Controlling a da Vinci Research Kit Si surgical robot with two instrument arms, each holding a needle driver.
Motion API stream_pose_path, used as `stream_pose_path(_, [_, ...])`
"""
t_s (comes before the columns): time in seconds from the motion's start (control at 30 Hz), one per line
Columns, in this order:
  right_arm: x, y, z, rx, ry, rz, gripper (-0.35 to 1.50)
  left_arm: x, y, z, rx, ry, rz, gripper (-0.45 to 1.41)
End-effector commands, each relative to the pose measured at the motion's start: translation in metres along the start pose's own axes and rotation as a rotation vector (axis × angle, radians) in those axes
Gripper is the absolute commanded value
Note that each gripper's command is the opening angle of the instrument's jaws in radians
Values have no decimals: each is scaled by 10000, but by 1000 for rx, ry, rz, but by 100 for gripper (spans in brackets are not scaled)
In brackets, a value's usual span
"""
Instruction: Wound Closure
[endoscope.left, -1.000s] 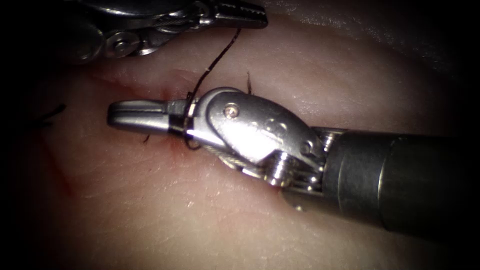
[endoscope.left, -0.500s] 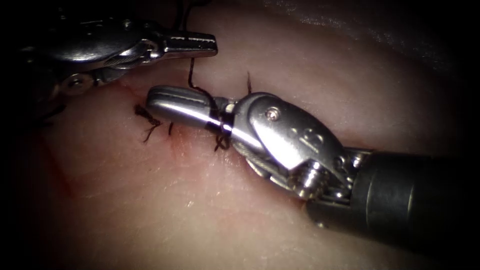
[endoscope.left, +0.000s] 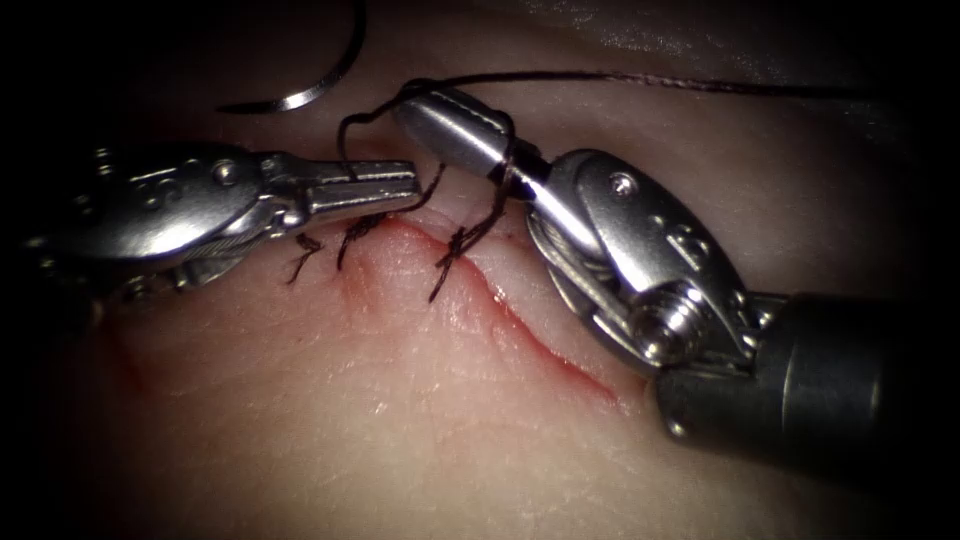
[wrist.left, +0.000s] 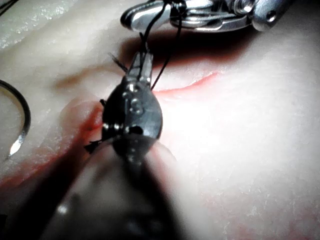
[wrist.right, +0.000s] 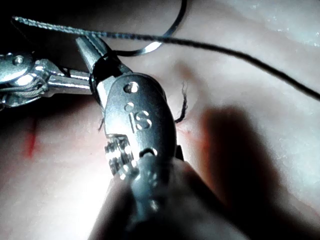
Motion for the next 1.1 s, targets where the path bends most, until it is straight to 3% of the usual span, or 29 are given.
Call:
stream_pose_path(0.03, [-5, -1, 6, -5, -1, -2, -35, -5, 0, 8, -1, -3, -1, -45])
stream_pose_path(0.23, [-10, -1, 3, -77, -82, -4, -33, -19, 13, 6, 10, -9, -15, -45])
stream_pose_path(0.27, [-12, -1, 2, -104, -106, 15, -13, -20, 18, 10, 5, -12, -20, -45])
stream_pose_path(0.3, [-12, -1, 2, -104, -106, 15, -13, -20, 18, 10, 5, -12, -20, -45])
stream_pose_path(0.43, [-13, 0, 2, -172, -140, 73, 56, -20, 30, 24, -18, -17, -21, -45])
stream_pose_path(0.53, [-16, -1, 1, -217, -196, 77, 84, -19, 38, 32, -33, -28, -21, -45])
stream_pose_path(0.8, [-40, -3, -19, -350, -323, 125, 84, -17, 47, 29, -41, -50, -22, -45])
stream_pose_path(0.97, [-43, -3, -29, -427, -287, 150, 88, -16, 46, 25, -45, -56, -23, -45])
stream_pose_path(1.1, [-47, -6, -39, -482, -251, 235, 79, -16, 46, 26, -44, -59, -24, -45])
